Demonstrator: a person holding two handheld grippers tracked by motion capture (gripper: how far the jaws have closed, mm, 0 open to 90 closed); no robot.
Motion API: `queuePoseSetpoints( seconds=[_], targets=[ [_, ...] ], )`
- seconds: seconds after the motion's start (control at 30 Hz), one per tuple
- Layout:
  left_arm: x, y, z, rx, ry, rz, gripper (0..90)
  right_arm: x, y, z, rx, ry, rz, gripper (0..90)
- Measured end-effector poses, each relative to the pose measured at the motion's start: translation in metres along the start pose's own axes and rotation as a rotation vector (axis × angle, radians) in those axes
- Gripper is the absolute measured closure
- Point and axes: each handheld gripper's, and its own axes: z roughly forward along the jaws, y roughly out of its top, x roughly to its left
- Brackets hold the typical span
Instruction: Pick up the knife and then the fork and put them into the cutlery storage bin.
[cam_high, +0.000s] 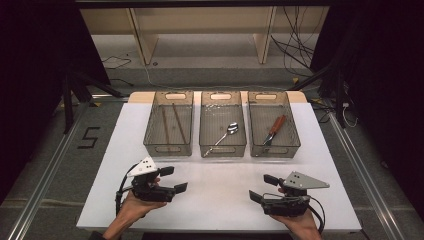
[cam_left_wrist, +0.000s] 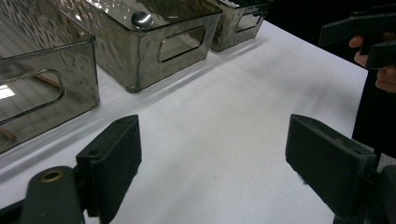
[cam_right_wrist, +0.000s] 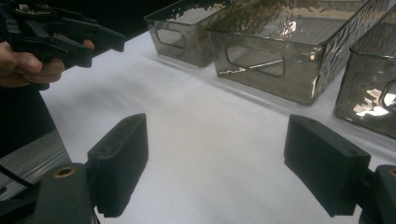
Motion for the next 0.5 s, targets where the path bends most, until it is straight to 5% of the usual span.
queuePoseSetpoints(
  seconds=[0.5],
  targets=[
    [-0.0008,0.0001,0.002,0.01,-0.003,0.007,17.4,0.0009,-0.0001,0.0006,0.005,0.0,-0.002,22.7]
  ],
)
